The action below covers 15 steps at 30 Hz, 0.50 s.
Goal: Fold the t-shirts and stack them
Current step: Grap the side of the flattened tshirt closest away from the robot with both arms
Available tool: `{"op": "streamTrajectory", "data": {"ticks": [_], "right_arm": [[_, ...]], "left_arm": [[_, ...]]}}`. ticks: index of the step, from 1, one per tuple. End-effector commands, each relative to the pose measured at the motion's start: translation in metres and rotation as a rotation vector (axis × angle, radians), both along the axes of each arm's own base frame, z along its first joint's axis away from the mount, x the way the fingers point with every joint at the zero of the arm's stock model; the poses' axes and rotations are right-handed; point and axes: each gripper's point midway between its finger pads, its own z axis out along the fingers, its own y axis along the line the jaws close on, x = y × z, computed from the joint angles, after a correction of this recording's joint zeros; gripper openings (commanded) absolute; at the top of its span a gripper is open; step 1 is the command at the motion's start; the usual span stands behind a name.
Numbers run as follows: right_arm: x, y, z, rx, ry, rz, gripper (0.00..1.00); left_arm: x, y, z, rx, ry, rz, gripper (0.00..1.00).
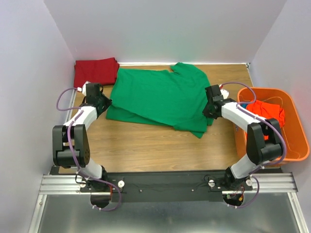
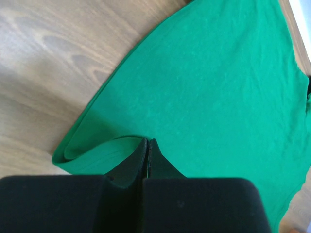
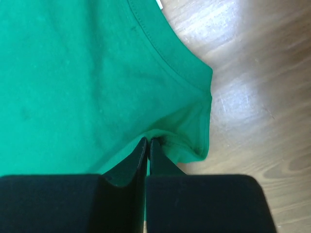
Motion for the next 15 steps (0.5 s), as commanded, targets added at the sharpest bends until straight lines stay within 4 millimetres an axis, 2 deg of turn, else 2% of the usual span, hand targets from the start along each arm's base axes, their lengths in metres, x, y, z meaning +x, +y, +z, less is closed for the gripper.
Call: {"op": "streamTrajectory", "data": {"ticks": [1, 15], "right_arm": [[0.026, -0.008, 0.010, -0.038, -0.059, -0.030, 0.08], [0.051, -0.021, 0.007, -0.012, -0.066, -0.060, 0.08]], "left_arm": [[0.014, -0.005, 0.009, -0.004, -0.029, -0.021, 0.02], [0.025, -0.001, 0.000, 0.002, -0.013, -0.001, 0.02]]}}
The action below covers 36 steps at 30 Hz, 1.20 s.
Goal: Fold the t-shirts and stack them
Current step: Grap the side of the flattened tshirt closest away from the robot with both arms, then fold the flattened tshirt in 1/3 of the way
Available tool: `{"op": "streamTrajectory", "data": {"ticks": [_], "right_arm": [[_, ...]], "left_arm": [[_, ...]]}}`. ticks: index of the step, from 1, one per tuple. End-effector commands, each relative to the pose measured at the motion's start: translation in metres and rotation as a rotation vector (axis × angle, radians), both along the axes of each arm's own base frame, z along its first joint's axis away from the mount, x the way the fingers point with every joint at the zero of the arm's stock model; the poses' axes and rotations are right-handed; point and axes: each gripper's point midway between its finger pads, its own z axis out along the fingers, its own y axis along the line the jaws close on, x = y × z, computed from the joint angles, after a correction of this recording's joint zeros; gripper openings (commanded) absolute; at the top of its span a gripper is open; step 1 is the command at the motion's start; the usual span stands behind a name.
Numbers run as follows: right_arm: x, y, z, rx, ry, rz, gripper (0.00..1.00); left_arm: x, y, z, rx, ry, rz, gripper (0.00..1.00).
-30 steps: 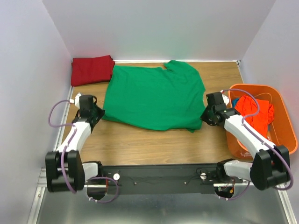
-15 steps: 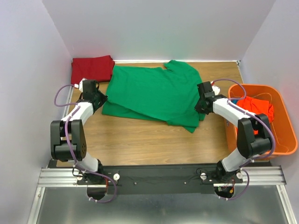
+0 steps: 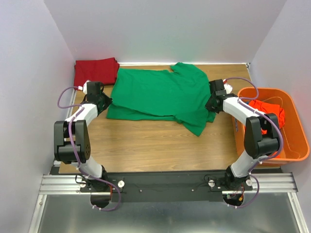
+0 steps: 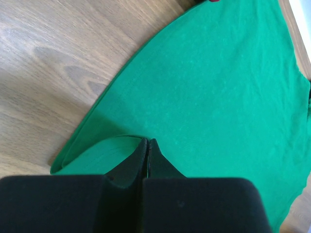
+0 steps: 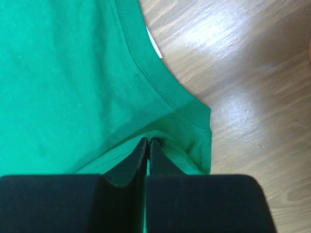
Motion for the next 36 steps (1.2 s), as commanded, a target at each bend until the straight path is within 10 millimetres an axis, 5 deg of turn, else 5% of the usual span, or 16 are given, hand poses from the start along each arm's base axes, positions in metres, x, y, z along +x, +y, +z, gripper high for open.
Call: {"op": "streamTrajectory", "data": {"ticks": [1, 9, 26, 31, 36], "right_arm": [[0.014, -0.005, 0.004, -0.008, -0.028, -0.009, 0.08], [0.020, -0.007, 0.009, 0.003, -0.048, -0.012, 0.08], [0.047, -0.009, 0.014, 0.035, -0.074, -0.006, 0.11], [0.055, -0.004, 0.012, 0.046, -0.070, 0.023, 0.33], [0.063, -0.001, 0.022, 0.046, -0.098, 0.056, 0.65]], "left_arm": [[0.012, -0.001, 0.006, 0.001, -0.025, 0.001, 0.02], [0.021, 0.000, 0.016, 0.006, -0.043, 0.002, 0.02], [0.030, 0.010, 0.002, 0.038, 0.000, 0.045, 0.02], [0.035, 0.010, 0.000, 0.041, -0.009, 0.038, 0.04], [0.046, 0.008, 0.007, 0.043, -0.055, 0.015, 0.13]]}}
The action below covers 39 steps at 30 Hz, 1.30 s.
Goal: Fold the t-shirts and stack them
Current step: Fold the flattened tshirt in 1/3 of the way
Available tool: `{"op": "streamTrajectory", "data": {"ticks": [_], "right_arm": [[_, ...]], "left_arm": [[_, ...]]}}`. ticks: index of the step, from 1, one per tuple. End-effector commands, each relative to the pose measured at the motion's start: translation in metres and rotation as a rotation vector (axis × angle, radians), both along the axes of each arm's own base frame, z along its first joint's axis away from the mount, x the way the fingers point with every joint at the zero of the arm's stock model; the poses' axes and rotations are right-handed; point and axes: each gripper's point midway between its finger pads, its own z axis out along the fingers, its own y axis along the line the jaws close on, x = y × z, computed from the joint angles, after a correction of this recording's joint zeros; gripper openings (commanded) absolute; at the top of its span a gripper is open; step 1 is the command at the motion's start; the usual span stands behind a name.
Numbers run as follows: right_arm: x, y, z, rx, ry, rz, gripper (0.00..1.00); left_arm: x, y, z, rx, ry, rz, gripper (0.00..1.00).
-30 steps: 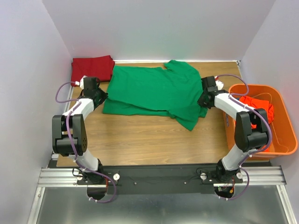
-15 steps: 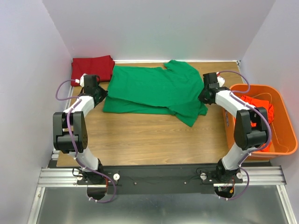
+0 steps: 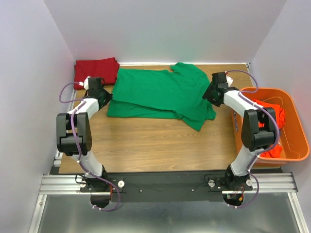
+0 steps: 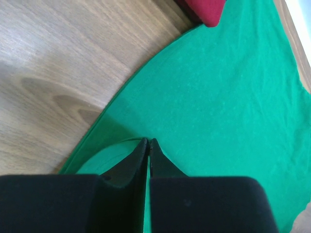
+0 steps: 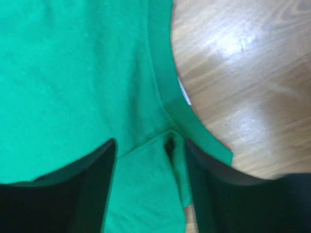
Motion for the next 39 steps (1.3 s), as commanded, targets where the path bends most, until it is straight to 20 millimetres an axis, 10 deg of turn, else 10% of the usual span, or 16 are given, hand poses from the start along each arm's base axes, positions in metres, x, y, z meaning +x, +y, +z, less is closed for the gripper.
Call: {"op": "streamTrajectory", "data": {"ticks": [1, 6, 20, 39], "right_arm": [[0.015, 0.006, 0.017, 0.015, -0.049, 0.048, 0.69], [-0.018, 0.016, 0.015, 0.087, -0.027, 0.076, 0.73], [-0.132, 0.039, -0.024, 0.195, 0.088, 0.086, 0.62], [-0.155, 0.071, -0.059, 0.228, 0.172, 0.128, 0.46]], "left_arm": [[0.019, 0.001, 0.014, 0.023, -0.067, -0.010, 0.17], [0.027, 0.000, 0.020, 0.036, -0.087, -0.036, 0.32], [0.017, -0.007, 0.035, -0.015, -0.108, -0.041, 0.34], [0.000, -0.012, 0.051, -0.016, -0.129, -0.069, 0.34]]}}
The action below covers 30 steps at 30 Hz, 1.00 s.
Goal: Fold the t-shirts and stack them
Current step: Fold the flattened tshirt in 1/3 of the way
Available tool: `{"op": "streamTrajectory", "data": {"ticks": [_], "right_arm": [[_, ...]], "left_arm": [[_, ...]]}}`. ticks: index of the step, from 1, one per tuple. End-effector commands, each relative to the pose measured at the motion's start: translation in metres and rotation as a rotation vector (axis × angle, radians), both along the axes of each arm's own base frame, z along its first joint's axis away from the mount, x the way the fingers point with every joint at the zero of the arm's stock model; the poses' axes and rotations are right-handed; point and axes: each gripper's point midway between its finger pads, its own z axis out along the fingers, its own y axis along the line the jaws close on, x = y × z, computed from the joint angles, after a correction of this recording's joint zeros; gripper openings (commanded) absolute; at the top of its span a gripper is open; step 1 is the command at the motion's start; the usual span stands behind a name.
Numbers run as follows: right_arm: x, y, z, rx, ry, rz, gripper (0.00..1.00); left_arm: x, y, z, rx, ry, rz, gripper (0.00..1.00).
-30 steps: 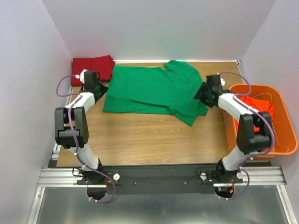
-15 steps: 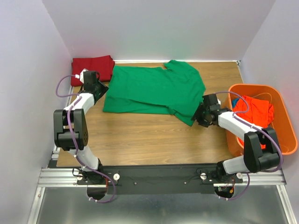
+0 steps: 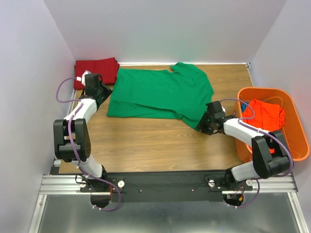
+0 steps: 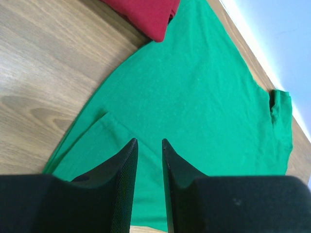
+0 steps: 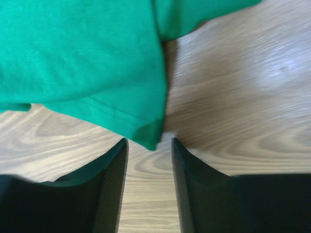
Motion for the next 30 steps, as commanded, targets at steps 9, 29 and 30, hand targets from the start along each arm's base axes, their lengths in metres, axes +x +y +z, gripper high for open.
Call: {"op": "streamTrajectory", "data": {"ticks": [9, 29, 30], "right_arm": [[0.044, 0.013, 0.033, -0.012, -0.110, -0.007, 0.11], [0.205, 0.010, 0.088, -0.162, -0.291, -0.080, 0.08], [0.208, 0.009, 0.089, -0.158, -0.295, -0.086, 0.08]], "left_arm": [[-0.007, -0.005, -0.010, -0.008, 0.018, -0.024, 0.31], [0.031, 0.014, -0.046, 0.065, 0.125, 0.050, 0.29], [0.030, 0.018, -0.048, 0.077, 0.136, 0.070, 0.29]]}}
